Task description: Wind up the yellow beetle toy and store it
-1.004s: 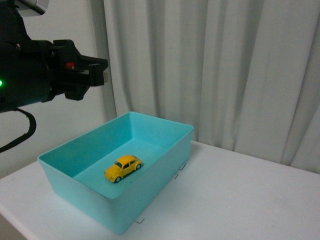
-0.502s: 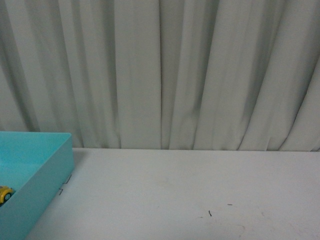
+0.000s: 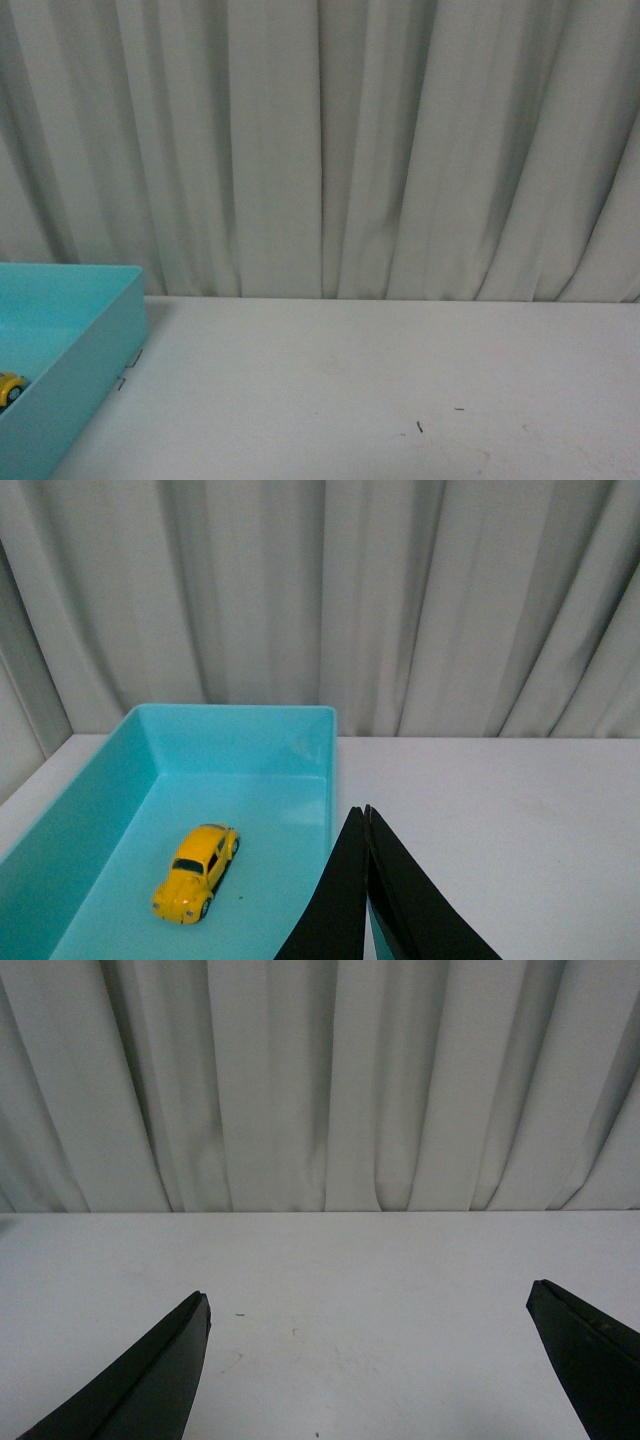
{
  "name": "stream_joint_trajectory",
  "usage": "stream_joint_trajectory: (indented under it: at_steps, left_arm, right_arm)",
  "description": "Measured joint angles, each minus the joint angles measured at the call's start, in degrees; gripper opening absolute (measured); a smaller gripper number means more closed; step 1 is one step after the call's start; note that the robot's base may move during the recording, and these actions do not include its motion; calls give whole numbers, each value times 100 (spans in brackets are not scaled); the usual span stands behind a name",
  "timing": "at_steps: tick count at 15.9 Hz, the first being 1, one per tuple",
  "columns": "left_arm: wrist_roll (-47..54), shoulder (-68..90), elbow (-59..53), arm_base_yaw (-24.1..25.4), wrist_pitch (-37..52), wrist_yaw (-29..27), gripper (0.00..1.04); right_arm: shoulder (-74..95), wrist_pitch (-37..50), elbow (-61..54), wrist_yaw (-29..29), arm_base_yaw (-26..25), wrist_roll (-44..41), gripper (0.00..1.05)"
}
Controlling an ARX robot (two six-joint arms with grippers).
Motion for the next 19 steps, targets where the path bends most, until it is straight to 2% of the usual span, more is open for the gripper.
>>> stream_joint_trajectory:
  at_steps: [5,12,13,19]
  left_arm:
    - [0,-1215,-240,0,-887,0,2]
    - [0,-1961,-240,0,-1635,0,2]
    - [0,-2527,-236,0,-2524,20,2]
    - [0,-2898,-238,-7,-2608,0,2]
  right_arm:
    - [0,0,0,0,0,0,98]
    - [0,0,-2,0,0,0,98]
    - [0,-2,-2,4,0,0,98]
    - [0,0,-2,0,0,0,98]
